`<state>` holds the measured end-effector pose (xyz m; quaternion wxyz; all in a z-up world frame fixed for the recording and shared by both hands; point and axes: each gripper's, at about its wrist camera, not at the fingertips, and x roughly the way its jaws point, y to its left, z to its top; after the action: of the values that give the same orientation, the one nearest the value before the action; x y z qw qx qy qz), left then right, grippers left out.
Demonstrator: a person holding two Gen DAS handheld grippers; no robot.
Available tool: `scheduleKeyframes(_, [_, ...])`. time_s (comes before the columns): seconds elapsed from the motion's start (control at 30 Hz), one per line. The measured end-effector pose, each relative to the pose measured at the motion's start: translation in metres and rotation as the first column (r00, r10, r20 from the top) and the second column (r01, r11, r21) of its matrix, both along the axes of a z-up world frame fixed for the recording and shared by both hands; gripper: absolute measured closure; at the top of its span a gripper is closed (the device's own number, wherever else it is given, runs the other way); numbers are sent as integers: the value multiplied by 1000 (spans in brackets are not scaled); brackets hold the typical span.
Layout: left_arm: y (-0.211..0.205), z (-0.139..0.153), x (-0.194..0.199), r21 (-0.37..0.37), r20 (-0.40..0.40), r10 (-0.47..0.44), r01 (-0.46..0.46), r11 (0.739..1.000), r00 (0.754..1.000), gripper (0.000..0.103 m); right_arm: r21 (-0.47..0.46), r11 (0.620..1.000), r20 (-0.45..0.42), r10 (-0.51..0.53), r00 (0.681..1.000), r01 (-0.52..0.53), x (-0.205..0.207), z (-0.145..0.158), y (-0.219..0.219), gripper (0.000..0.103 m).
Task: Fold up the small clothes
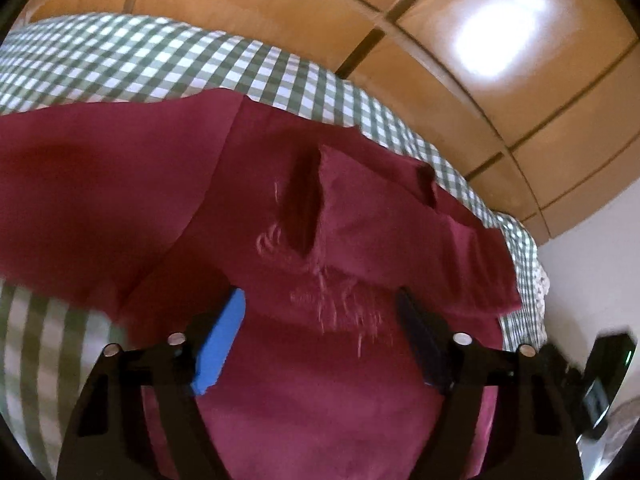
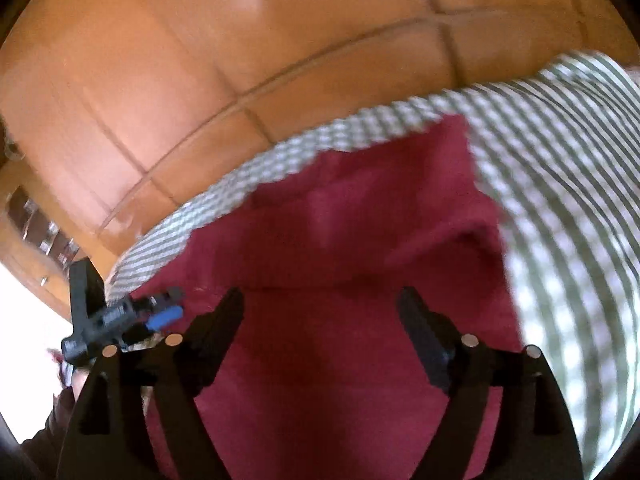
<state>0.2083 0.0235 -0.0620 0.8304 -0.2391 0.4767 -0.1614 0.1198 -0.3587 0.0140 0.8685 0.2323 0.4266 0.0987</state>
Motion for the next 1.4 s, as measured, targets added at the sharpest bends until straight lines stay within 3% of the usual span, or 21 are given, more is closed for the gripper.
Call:
scheduleKeyframes(0.13, [-11,-5,27,-28,-24,8,-9,1000,1000,38,20,996,-22,-90,996,90,-1,-5,-33,22])
scheduleKeyframes(0.2, [-19,-8,37,-35,-34,-21,20,999,999,74,24,993,-6,-111,994,111,1,0,-42,22])
scheduleKeyframes(0.23, [-23,-8,41,-29,-30,-34,34,999,999,86,24,993,5,-120,993,120,3,3,-45,22])
scheduleKeyframes(0.3, [-22,1,42,-23,24,-17,17,1000,1000,92,26,991,37,-133,990,132,12,13,-48,22])
scheduleKeyframes(0.43, [-4,27,34,-75,130,40,-31,997,991,93,-1,995,82,-100,992,101,43,29,-40,24])
scheduleKeyframes(0.53, [6,38,27,-51,174,48,-40,998,984,93,-19,998,61,-65,996,66,71,18,-26,25])
scheduleKeyframes(0.67, [4,23,33,78,143,47,-58,995,989,93,-100,993,-21,-59,998,56,103,-16,-13,30])
scheduleKeyframes(0.77, [1,4,34,194,116,69,-90,977,991,93,-169,982,-114,-102,988,82,119,-52,-12,36])
scheduleKeyframes(0.87, [-5,-23,29,304,85,53,-77,950,995,92,-232,969,-69,-104,992,85,117,-61,-7,36])
scheduleKeyframes(0.97, [-12,-21,20,356,125,58,-99,929,991,89,-281,957,-69,-94,993,71,117,-60,0,32])
scheduleKeyframes(1.03, [-8,-16,17,355,113,86,-121,927,990,80,-318,946,-75,-89,993,61,115,-56,5,27])
scheduleKeyframes(1.1, [5,-7,9,310,125,122,-156,938,985,55,-345,936,-53,-91,994,67,106,-46,14,15])
scheduleKeyframes(1.17, [18,1,4,292,141,170,-205,934,975,44,-343,937,-21,-82,996,70,94,-35,20,14])
scheduleKeyframes(1.27, [52,8,-13,220,134,244,-269,938,961,44,-311,949,-6,-49,999,45,67,-27,31,10])
scheduleKeyframes(1.4, [104,8,-45,171,112,340,-355,919,934,44,-319,947,-9,26,1000,-27,34,-29,60,9])
